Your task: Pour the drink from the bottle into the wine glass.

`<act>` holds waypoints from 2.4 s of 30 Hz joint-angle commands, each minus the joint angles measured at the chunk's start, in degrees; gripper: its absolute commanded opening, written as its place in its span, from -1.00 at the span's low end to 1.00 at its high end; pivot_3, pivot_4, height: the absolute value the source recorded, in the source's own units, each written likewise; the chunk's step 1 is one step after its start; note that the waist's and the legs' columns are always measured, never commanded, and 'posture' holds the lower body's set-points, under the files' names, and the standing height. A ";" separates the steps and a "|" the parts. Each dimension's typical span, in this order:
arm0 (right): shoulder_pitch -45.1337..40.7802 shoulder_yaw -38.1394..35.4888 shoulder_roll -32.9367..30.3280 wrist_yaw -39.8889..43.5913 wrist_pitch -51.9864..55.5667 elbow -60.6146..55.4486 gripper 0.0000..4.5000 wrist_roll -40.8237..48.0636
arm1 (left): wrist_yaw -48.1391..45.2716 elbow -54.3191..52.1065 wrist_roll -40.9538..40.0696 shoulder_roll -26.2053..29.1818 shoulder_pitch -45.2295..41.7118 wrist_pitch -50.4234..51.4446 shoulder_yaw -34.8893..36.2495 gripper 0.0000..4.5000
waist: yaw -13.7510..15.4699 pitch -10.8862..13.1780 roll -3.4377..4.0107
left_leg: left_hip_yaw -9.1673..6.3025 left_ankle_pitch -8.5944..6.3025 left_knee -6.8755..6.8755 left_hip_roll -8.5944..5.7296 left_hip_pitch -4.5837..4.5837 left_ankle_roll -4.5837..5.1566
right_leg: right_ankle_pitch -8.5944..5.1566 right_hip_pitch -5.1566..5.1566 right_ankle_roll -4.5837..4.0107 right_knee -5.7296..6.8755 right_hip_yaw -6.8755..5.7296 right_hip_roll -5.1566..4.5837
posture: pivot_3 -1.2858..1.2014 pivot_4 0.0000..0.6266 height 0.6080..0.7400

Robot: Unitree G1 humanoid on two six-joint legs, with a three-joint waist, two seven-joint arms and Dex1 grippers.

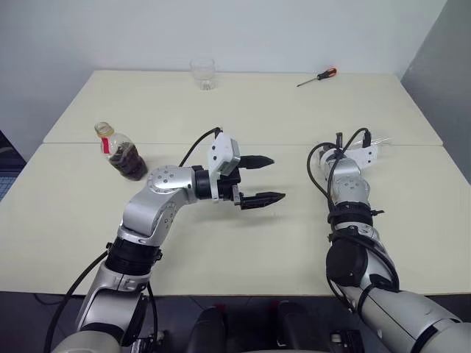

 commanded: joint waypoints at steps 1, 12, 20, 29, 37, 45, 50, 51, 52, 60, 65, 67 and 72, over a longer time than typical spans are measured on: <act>-1.88 2.67 -0.94 1.51 0.29 -0.10 -0.91 -1.44 | -0.45 -2.48 -0.42 0.38 -0.42 -0.27 0.49 1.00 | -0.01 0.00 0.00 | 0.00 0.00 0.00 0.00 0.00 0.00 | 0.00 0.00 0.00 0.00 0.00 0.00 | 0.03 -0.52 1.00; -3.29 26.71 0.57 24.15 0.81 -1.20 -0.91 -19.22 | 1.79 -7.93 -3.72 9.60 6.56 3.49 10.16 1.00 | -1.82 0.05 0.09 | 0.03 0.00 -0.14 0.11 -0.02 0.00 | -0.03 -0.21 -0.07 0.09 0.04 0.01 | 0.03 -0.52 1.00; -1.47 36.54 4.60 38.53 -12.30 0.34 -0.91 -28.33 | 9.00 -13.94 -5.56 13.34 13.30 5.69 20.78 1.00 | -1.56 0.06 0.09 | 0.03 0.00 -0.11 0.15 -0.08 -0.01 | -0.04 -0.21 -0.06 0.01 0.05 -0.20 | 0.03 -0.52 1.00; 3.41 41.62 8.08 41.95 -26.98 4.79 -0.91 -35.84 | 18.87 -23.55 -7.97 12.19 21.69 8.98 27.47 1.00 | -0.72 0.05 0.07 | -0.07 0.00 -0.01 0.18 -0.04 -0.02 | -0.04 -0.13 -0.05 0.07 -0.02 -0.26 | 0.03 -0.52 1.00; 6.39 45.53 10.07 40.68 -38.02 14.33 -0.91 -42.55 | 23.16 -29.21 -12.27 12.06 27.07 11.40 29.56 1.00 | -0.99 0.05 0.06 | -0.07 0.01 -0.03 0.18 -0.01 -0.03 | -0.03 -0.13 -0.06 0.10 -0.03 -0.23 | 0.03 -0.52 1.00; 8.88 48.11 12.47 41.45 -40.25 22.81 -0.91 -45.60 | 25.39 -31.28 -14.65 13.14 29.87 12.71 31.37 1.00 | -0.99 0.04 0.06 | -0.06 0.01 -0.02 0.17 0.01 -0.03 | -0.04 -0.12 -0.06 0.09 -0.02 -0.22 | 0.03 -0.52 1.00; 8.11 47.64 13.50 41.15 -39.57 24.76 -0.91 -45.39 | 26.42 -31.88 -15.35 13.29 30.26 12.84 31.13 1.00 | -0.96 0.03 0.03 | -0.09 0.01 -0.01 0.17 0.06 -0.03 | -0.04 -0.04 -0.06 0.07 -0.04 -0.23 | 0.03 -0.52 1.00; 7.92 47.50 13.60 41.04 -39.45 24.85 -0.91 -45.30 | 26.56 -31.79 -15.40 13.32 30.04 12.88 31.00 1.00 | -0.97 0.03 0.03 | -0.09 0.01 -0.02 0.17 0.07 -0.03 | -0.04 -0.03 -0.06 0.08 -0.04 -0.22 | 0.03 -0.52 1.00; 7.66 47.33 13.68 40.91 -39.21 24.95 -0.91 -45.18 | 26.67 -31.63 -15.39 13.34 29.71 12.86 30.79 1.00 | -0.96 0.03 0.03 | -0.09 0.01 -0.02 0.16 0.09 -0.03 | -0.04 -0.01 -0.06 0.08 -0.04 -0.22 | 0.03 -0.52 1.00; 7.75 46.70 12.37 41.59 -35.17 24.31 -0.91 -44.31 | 25.99 -30.43 -15.06 13.71 28.32 12.65 29.71 1.00 | -0.94 0.01 0.01 | -0.11 0.01 -0.02 0.14 0.17 -0.03 | -0.04 0.07 -0.06 0.09 -0.07 -0.22 | 0.03 -0.52 1.00; 10.94 48.05 9.58 44.65 -31.99 19.77 -0.91 -44.53 | 24.67 -28.52 -14.36 14.13 26.74 11.82 28.79 1.00 | -0.96 0.00 -0.01 | -0.10 0.01 -0.01 0.12 0.24 -0.03 | -0.04 0.11 -0.06 0.10 -0.06 -0.19 | 0.03 -0.52 1.00; 12.44 49.16 7.79 45.04 -30.49 16.97 -0.91 -45.75 | 24.39 -27.96 -14.12 14.16 26.10 11.66 28.51 1.00 | -0.96 0.00 -0.01 | -0.10 0.01 -0.03 0.12 0.24 -0.03 | -0.04 0.11 -0.07 0.09 -0.06 -0.17 | 0.03 -0.52 1.00; 15.22 50.29 4.89 46.67 -27.12 10.34 -0.91 -46.63 | 23.73 -27.15 -13.81 14.27 25.63 11.09 28.14 1.00 | -0.95 0.00 -0.01 | -0.08 0.00 -0.04 0.15 0.23 -0.03 | -0.04 0.11 -0.06 0.08 -0.03 -0.18 | 0.03 -0.52 1.00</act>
